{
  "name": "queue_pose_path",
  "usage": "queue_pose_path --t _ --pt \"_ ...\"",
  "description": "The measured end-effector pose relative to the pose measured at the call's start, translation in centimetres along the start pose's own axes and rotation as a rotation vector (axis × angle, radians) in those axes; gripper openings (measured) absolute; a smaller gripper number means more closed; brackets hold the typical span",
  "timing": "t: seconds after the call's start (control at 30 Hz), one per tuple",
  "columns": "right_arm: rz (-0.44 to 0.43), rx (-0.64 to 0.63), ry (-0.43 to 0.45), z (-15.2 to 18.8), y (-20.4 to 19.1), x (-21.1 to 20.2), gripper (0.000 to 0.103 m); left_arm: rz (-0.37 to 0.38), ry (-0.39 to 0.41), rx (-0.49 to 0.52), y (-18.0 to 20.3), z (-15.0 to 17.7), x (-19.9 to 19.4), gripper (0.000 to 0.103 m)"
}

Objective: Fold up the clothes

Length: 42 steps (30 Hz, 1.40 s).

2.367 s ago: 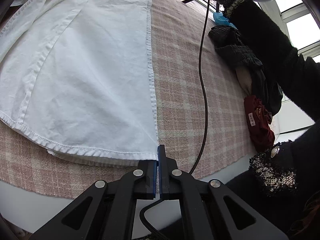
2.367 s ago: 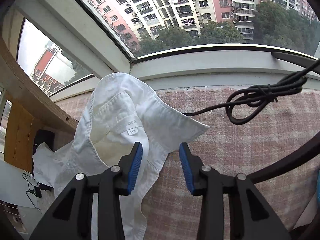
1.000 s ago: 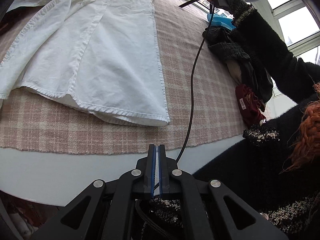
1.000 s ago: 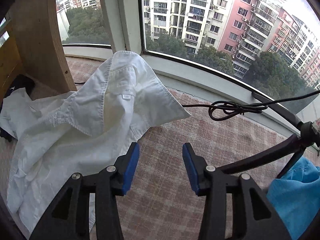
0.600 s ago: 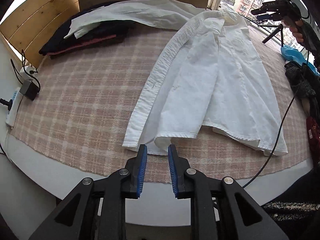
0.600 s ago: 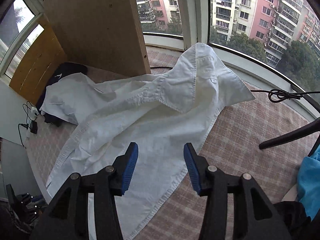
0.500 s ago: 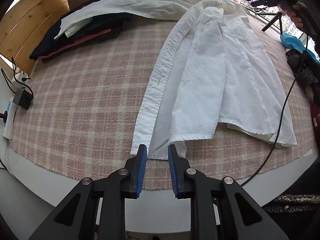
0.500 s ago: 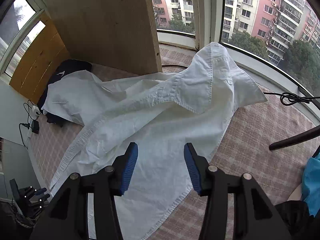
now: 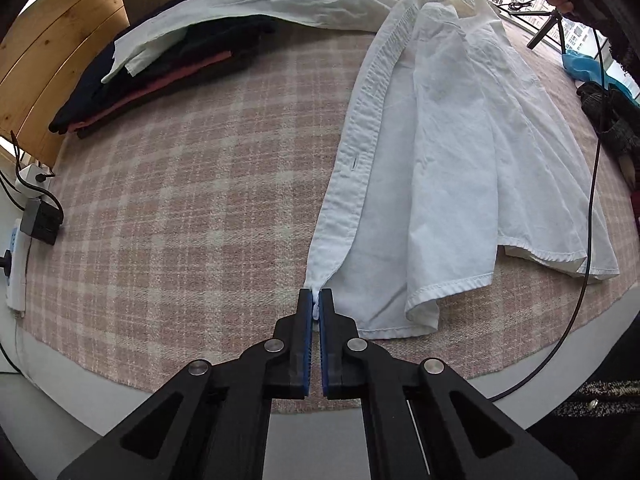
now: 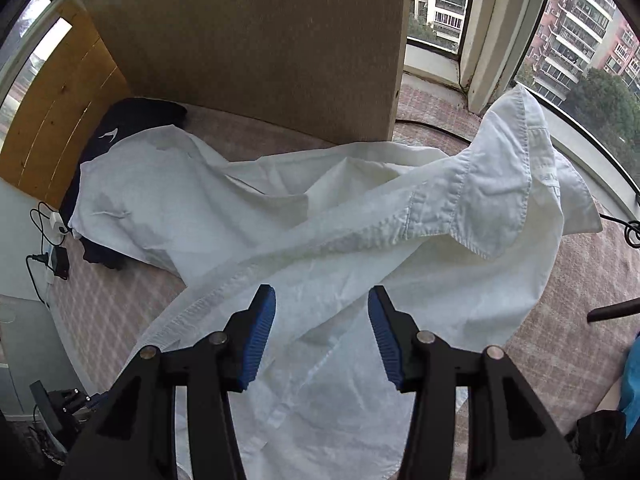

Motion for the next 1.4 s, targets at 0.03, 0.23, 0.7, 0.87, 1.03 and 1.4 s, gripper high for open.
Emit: queue_pose_path --t 0.03,0.23,0.7,0.87,1.03,1.4 --pt "-0.004 0.012 -0.012 -0.2 0.0 0.5 0.048 0.008 0.011 -0.014 -0.2 -0.2 -0.4 0.002" --pt "-0.001 0.085 -0.016 -2.1 0.5 2.2 0.048 0.020 0.079 -0.068 -1.5 -1.3 -3.8 0.002" --pt "-0.186 0.333 0.042 -2.2 7.1 2.7 0.051 0.029 0.085 -0.008 1.3 -2.6 -5.0 0.002" --pt "-0.144 0.274 0.123 -3.4 6.3 1.8 0.014 0.014 0.094 0.007 1.6 -2.6 -6.2 0.002" --pt "-0.145 0.234 0.137 -4.7 6.3 0.1 0.005 -0.001 0.154 0.009 1.8 -3.0 -9.0 0.002" --pt "-0.143 0.289 0.056 -4.8 6.7 2.3 0.034 -0.010 0.144 0.003 1.8 -3.1 -9.3 0.002"
Point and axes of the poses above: each gripper's, at about its wrist camera, not at the fingertips, and x roughly the way its jaws point, y to its right, z to its underside, the point moved 4 cm from there along x, roughly the way its jaws point, and after that the axes turned 2 degrees about -z, right-handed, at the moved point
